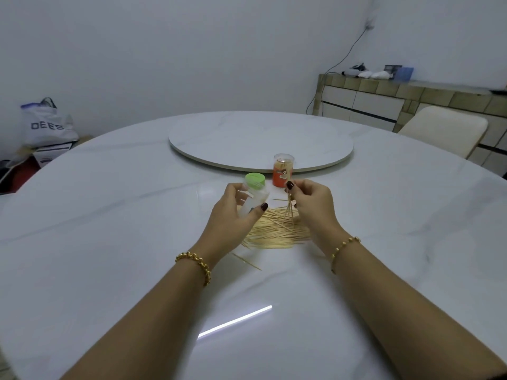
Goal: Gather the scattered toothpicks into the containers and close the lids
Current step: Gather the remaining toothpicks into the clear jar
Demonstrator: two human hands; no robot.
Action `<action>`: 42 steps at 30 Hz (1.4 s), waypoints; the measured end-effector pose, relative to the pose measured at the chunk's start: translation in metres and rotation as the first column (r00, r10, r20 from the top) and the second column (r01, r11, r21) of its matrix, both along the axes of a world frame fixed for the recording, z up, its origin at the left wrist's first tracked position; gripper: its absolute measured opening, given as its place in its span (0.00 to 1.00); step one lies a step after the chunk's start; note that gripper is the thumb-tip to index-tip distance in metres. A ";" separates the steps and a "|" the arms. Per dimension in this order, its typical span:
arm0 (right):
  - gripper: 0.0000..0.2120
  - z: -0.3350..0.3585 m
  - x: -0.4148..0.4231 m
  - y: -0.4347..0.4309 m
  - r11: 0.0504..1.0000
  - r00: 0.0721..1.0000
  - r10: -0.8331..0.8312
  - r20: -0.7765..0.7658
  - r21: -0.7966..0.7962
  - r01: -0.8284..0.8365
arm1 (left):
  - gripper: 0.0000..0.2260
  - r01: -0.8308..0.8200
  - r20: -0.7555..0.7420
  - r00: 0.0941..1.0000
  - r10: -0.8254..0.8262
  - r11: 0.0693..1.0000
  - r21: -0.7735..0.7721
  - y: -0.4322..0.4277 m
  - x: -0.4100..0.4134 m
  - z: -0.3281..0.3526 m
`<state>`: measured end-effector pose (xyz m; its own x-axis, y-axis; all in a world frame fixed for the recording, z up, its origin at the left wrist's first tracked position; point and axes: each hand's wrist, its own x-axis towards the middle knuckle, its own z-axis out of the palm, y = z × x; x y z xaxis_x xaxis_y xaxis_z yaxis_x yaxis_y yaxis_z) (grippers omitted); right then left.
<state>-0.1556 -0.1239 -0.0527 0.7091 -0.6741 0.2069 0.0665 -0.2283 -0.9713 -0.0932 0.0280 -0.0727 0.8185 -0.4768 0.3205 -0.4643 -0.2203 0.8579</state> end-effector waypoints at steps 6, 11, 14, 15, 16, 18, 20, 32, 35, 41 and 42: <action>0.06 0.017 0.001 0.009 0.978 0.987 0.065 0.148 0.185 -0.092 | 0.23 0.026 0.067 0.997 -0.027 0.999 0.018 -0.002 -0.005 0.001; 0.07 0.031 0.000 0.015 0.967 0.960 0.092 0.263 0.208 -0.149 | 0.23 0.042 0.090 0.995 -0.046 0.998 0.052 -0.004 -0.008 0.001; 0.06 0.027 0.000 0.020 0.965 0.958 0.129 0.257 0.190 -0.181 | 0.22 0.046 0.078 0.996 -0.049 0.998 0.037 -0.004 -0.008 0.001; 0.06 0.024 0.000 0.023 0.963 0.960 0.136 0.245 0.197 -0.186 | 0.22 0.045 0.064 0.997 -0.047 0.999 0.024 -0.004 -0.007 0.002; 0.06 0.021 0.000 0.026 0.958 0.961 0.147 0.235 0.209 -0.197 | 0.22 0.039 0.050 0.998 -0.039 0.999 0.008 -0.004 -0.006 0.002; 0.04 0.014 0.000 0.029 0.947 0.957 0.195 0.213 0.211 -0.240 | 0.22 0.016 0.032 0.999 -0.016 1.000 -0.021 -0.003 -0.004 0.002; 0.05 0.009 0.000 0.029 0.945 0.950 0.249 0.186 0.167 -0.281 | 0.22 -0.001 0.030 1.000 0.002 0.999 -0.034 -0.001 -0.001 0.003; 0.10 -0.006 -0.003 -0.004 0.959 0.991 0.126 -0.047 -0.249 -0.134 | 0.24 -0.016 0.055 0.998 0.015 1.000 0.018 0.002 0.003 0.003; 0.10 -0.021 -0.001 -0.015 0.742 0.942 -0.026 -0.334 -0.638 -0.205 | 0.24 -0.024 0.073 0.997 0.022 0.999 0.036 0.002 0.003 0.003; 0.12 -0.021 -0.003 -0.012 0.580 0.889 -0.144 -0.435 -0.765 -0.281 | 0.24 -0.031 0.076 0.997 0.028 0.999 0.039 0.002 0.002 0.004; 0.11 -0.021 -0.004 -0.011 0.572 0.897 -0.155 -0.413 -0.778 -0.259 | 0.24 -0.031 0.075 0.997 0.028 0.999 0.041 0.003 0.002 0.004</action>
